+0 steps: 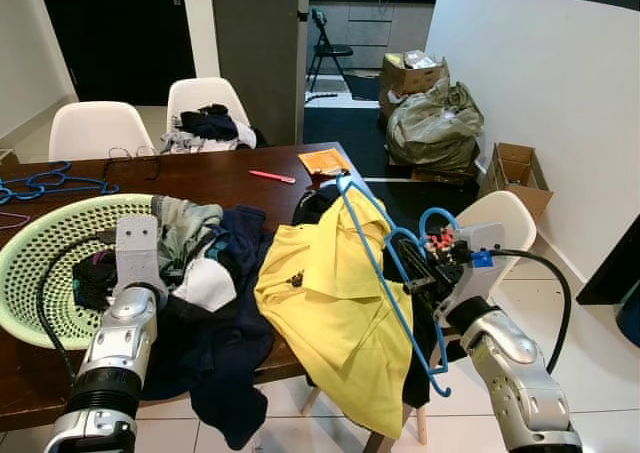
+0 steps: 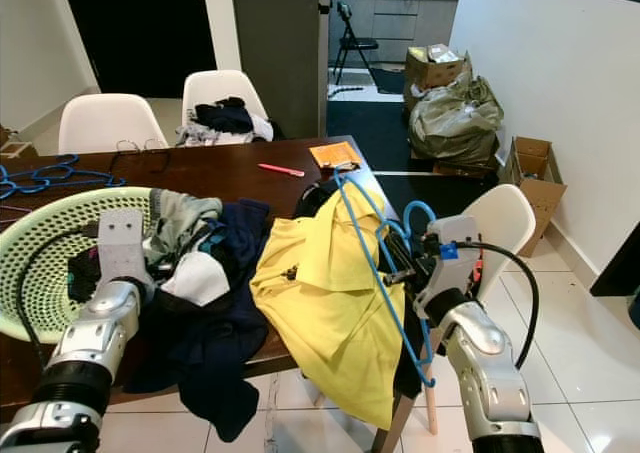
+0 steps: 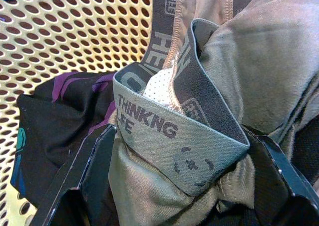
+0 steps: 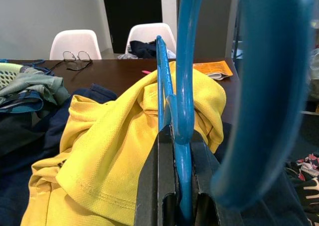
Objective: Hang hanger
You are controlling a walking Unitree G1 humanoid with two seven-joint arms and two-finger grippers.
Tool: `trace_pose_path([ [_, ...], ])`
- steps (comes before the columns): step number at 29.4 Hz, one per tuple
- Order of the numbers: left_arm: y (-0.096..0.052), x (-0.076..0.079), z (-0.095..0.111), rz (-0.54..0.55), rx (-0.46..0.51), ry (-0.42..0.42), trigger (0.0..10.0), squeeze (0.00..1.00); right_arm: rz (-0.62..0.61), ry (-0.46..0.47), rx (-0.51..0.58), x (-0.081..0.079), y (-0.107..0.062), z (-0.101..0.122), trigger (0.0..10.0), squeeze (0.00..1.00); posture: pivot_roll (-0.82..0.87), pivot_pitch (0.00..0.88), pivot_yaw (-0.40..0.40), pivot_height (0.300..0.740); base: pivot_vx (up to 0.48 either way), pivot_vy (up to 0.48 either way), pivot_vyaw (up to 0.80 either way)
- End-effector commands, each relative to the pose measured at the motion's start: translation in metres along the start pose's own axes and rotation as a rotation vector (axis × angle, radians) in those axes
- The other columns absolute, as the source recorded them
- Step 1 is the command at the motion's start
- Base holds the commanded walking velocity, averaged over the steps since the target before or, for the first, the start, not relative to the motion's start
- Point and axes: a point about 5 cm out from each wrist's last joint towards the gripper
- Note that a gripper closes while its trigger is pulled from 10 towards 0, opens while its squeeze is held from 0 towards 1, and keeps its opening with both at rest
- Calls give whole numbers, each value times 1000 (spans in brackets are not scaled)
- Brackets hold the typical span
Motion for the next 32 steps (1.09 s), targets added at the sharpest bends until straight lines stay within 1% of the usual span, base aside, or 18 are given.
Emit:
trace_pose_path([
  [1,-2,3,-8,-3,-33,-5,9882,0,-5,-7,-1,2,0,2,10000,0,-52,0,-45,740,0,0,0],
  [3,-3,3,-7,-2,-33,-8,9882,0,-6,-7,0,2,0,2,10000,0,-52,0,-45,740,0,0,0],
  [4,-3,3,-7,1,-32,-13,7373,0,-6,-8,0,2,0,2,10000,0,-54,0,-44,740,0,0,0],
  [6,-3,3,-7,1,-32,-13,7373,0,-6,-8,0,2,0,2,10000,0,-54,0,-44,740,0,0,0],
  [7,-3,2,-7,2,-29,-16,4392,0,-6,-8,2,1,0,2,10000,0,-54,0,-44,740,0,0,0],
  [11,-3,2,-7,2,-29,-16,4392,0,-6,-8,2,1,0,2,10000,0,-54,0,-44,740,0,0,0],
  [12,-4,1,-6,4,-27,-20,0,0,-5,-8,2,0,0,3,10000,0,-52,0,-46,740,0,0,0],
  [26,-5,0,-8,12,-26,-27,0,0,1,-6,7,-2,2,4,10000,0,-46,0,-50,740,0,0,0],
  [28,-5,0,-7,15,-25,-26,0,0,1,-5,7,-1,3,4,10000,0,-46,0,-50,740,0,0,0],
  [29,-5,-2,-1,22,0,-11,0,0,1,-3,8,1,4,4,10000,0,-44,0,-51,740,0,0,0],
  [32,-5,-2,-1,22,0,-11,0,0,1,-3,8,1,4,4,10000,0,-44,0,-51,740,0,0,0],
])
Point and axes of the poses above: a point about 5 cm out from each wrist's last joint towards the gripper, its own y axis pointing out of the wrist towards the gripper, its own z axis along the axis of the wrist's last joint, x = y × z, and after that the axes turned 3 degrees about y, right-handed
